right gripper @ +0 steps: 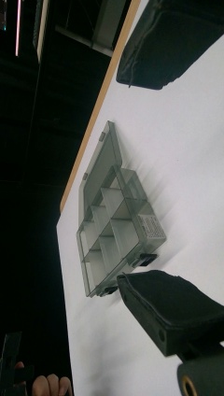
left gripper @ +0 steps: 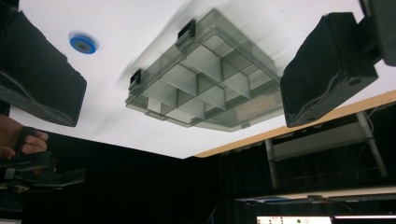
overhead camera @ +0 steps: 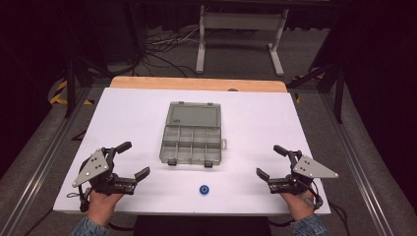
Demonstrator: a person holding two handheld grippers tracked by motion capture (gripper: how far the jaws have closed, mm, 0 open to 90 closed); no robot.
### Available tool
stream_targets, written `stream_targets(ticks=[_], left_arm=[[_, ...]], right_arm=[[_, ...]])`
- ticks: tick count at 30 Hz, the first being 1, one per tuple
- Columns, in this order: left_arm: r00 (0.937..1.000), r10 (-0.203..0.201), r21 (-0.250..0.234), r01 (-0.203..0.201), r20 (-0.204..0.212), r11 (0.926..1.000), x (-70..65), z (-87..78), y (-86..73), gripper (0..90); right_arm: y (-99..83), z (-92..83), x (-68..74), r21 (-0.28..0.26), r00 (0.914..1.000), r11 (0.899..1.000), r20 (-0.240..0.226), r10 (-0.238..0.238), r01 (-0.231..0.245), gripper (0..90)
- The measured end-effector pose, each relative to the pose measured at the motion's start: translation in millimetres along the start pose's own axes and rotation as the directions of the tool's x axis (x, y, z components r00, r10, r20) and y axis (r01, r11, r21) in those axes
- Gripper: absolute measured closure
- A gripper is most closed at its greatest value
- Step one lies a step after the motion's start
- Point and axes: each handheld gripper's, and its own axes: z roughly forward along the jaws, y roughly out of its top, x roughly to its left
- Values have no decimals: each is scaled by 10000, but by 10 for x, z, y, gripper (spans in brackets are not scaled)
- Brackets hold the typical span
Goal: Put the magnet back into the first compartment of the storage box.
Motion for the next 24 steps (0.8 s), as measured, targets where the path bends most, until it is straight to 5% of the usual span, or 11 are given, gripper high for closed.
stream_targets(ticks=[24], left_arm=[[9940, 147, -56, -141, 1084, 9999, -230, 490, 235, 11]], right_arm=[[1, -23, -35, -50, 10000, 10000, 47, 3, -3, 56]])
